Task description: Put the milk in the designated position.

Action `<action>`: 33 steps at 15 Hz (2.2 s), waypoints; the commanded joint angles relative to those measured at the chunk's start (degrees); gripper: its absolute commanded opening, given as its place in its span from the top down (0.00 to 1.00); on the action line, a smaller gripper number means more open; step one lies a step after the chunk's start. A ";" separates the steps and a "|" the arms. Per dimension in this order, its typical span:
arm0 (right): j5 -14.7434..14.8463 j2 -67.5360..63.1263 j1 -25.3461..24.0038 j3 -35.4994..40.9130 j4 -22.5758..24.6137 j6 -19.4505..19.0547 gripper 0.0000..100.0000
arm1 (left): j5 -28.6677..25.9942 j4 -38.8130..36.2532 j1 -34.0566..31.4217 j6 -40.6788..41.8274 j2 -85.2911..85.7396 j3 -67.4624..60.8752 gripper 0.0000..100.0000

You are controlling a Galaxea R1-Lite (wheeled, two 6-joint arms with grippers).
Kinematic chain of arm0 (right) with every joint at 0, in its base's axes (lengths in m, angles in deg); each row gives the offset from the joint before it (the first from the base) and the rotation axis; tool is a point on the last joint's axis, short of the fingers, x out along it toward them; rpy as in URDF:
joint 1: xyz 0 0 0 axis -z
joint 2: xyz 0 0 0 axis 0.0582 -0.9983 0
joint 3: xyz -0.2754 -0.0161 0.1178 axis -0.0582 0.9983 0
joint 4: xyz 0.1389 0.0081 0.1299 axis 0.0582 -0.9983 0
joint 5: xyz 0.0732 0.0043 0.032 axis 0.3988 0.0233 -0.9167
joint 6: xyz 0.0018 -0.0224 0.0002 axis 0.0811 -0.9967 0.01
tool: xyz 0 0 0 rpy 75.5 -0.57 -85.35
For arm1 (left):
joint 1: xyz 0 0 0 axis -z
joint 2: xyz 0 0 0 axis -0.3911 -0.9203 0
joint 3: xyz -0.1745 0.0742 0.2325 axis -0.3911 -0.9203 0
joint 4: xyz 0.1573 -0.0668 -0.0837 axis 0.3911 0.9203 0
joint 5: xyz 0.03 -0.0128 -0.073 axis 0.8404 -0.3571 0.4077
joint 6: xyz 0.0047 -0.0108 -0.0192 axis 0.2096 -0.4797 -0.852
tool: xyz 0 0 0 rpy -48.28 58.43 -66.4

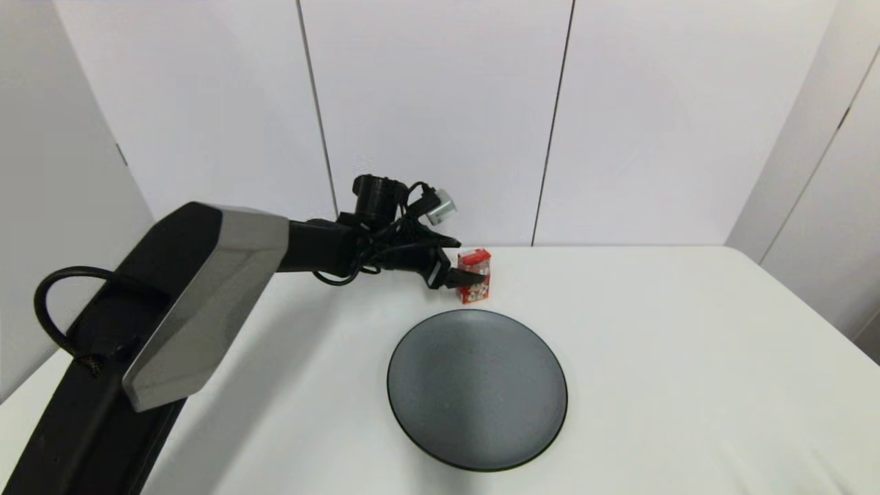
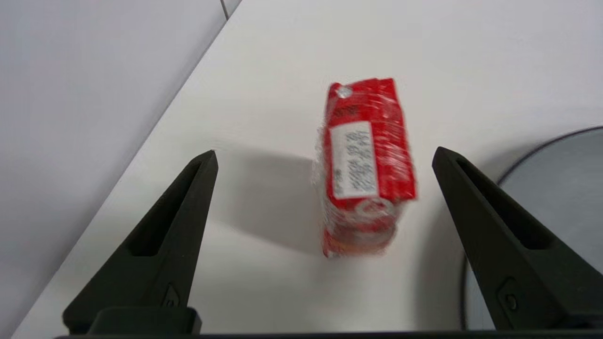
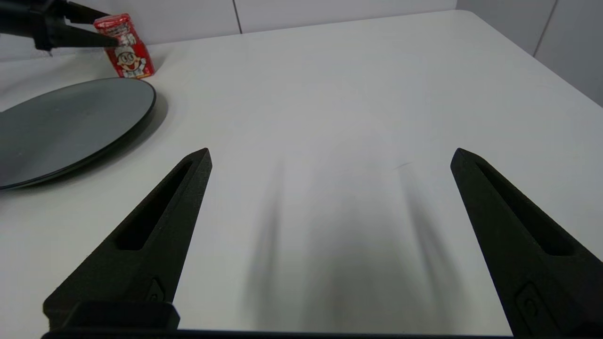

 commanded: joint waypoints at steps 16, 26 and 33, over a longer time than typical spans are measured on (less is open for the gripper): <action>0.02 0.00 -0.01 0.00 0.00 0.05 0.00 | 29.14 -16.80 -6.49 -14.29 68.53 -71.00 0.00; 0.02 0.00 -0.01 0.00 0.00 0.05 0.00 | 34.41 -17.68 -24.24 -16.05 98.06 -96.13 0.00; 0.02 0.00 -0.01 0.00 0.00 0.05 0.00 | 34.24 -6.52 -24.68 -18.07 120.03 -107.30 0.00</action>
